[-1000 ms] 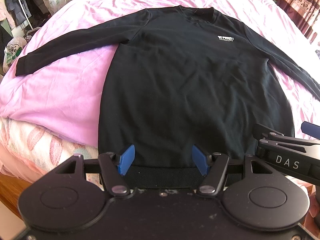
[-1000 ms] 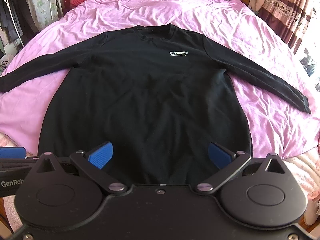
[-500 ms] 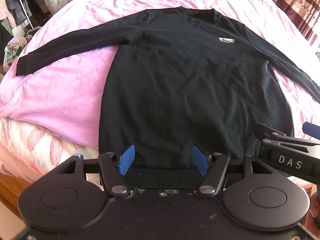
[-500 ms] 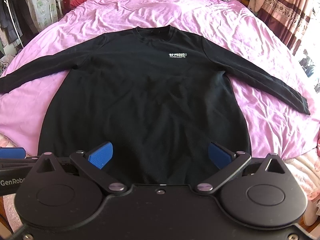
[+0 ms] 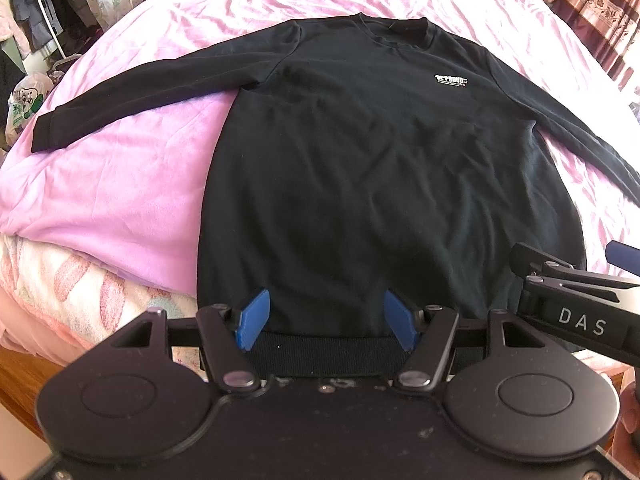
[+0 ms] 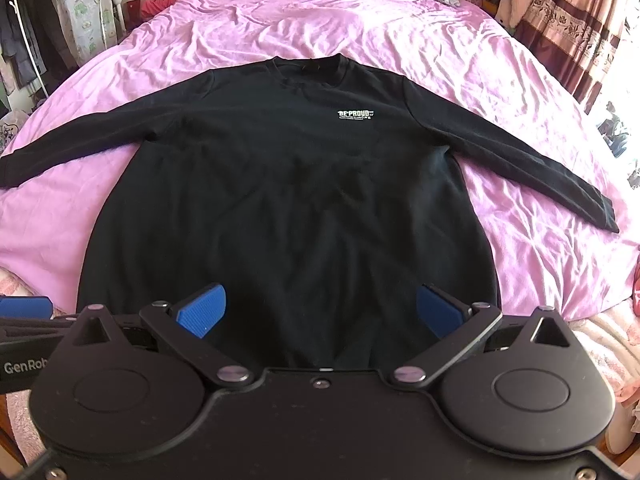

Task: Fold small clothes

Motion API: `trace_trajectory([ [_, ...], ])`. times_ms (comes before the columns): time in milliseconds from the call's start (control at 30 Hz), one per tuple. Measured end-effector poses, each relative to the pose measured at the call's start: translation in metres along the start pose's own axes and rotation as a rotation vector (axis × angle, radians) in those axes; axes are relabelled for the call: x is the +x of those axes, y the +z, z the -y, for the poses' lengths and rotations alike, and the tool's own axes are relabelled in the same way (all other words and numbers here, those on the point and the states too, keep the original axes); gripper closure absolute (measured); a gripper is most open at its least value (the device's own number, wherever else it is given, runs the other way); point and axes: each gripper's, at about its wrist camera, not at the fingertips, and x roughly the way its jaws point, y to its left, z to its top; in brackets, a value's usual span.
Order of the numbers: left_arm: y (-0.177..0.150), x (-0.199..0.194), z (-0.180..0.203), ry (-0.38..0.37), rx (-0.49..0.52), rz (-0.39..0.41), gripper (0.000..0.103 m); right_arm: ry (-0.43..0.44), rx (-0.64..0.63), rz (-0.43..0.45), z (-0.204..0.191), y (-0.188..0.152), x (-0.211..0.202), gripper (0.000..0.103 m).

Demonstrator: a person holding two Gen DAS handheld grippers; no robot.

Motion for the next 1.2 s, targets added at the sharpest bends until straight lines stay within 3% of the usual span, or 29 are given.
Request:
trace_trajectory([
  [1000, -0.005, -0.005, -0.007, -0.005, -0.023, 0.009, 0.036, -0.001, -0.007, 0.011, -0.003, -0.006, -0.003, 0.0],
  [1100, -0.004, -0.003, -0.018, -0.038, -0.055, 0.016, 0.036, 0.002, -0.012, 0.018, -0.006, -0.003, -0.001, 0.0],
  [1200, 0.002, -0.003, -0.038, -0.122, -0.109, 0.044, 0.036, 0.017, -0.036, 0.056, -0.014, 0.003, -0.001, 0.0],
])
